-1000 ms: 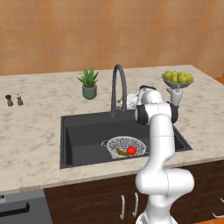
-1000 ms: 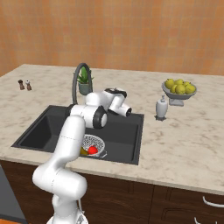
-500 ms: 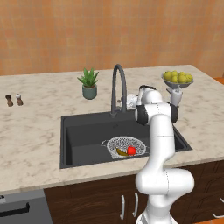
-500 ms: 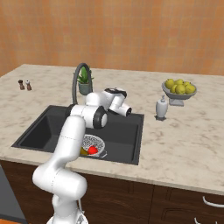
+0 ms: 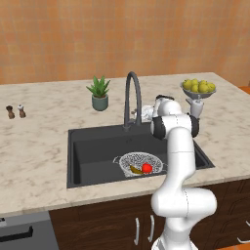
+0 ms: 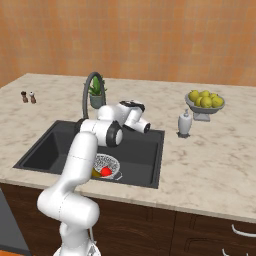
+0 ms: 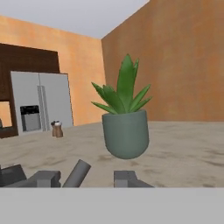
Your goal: Put the colander in the sink, put the apple, pear in the colander, and turn on the sink faucet and pour water over the colander.
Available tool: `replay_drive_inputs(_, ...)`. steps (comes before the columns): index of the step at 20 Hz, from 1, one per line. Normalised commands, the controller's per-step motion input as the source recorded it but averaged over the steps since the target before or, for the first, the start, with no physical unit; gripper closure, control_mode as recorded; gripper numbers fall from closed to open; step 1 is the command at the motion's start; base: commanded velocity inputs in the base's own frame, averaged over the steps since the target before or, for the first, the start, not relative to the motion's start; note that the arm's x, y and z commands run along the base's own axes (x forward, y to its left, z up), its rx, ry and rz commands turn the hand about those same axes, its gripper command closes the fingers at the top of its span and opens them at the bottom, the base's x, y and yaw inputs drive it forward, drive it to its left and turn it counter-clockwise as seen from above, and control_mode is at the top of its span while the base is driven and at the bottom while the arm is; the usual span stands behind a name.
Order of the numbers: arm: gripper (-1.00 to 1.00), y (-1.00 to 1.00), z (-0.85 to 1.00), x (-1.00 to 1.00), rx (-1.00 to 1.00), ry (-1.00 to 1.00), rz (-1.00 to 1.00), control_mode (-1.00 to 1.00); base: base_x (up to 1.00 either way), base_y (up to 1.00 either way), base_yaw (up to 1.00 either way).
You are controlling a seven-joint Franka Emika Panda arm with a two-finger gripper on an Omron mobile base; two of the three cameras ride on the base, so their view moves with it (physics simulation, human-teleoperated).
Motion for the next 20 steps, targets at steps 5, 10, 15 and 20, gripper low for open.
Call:
replay_drive_inputs(5, 1.0, -0.45, -0.26, 0.0, 0.0, 0.0, -0.03, -1.0, 0.0, 0.0, 0.0)
replay_drive_inputs(10, 1.0, -0.55, -0.28, 0.0, 0.0, 0.03, -0.06, -1.0, 0.0, 0.0, 0.0)
replay_drive_inputs(15, 1.0, -0.6, -0.32, 0.0, 0.0, 0.05, -0.08, -1.0, 0.0, 0.0, 0.0)
replay_drive_inputs(20, 1.0, -0.64, -0.33, 0.0, 0.0, 0.03, -0.07, -1.0, 0.0, 0.0, 0.0)
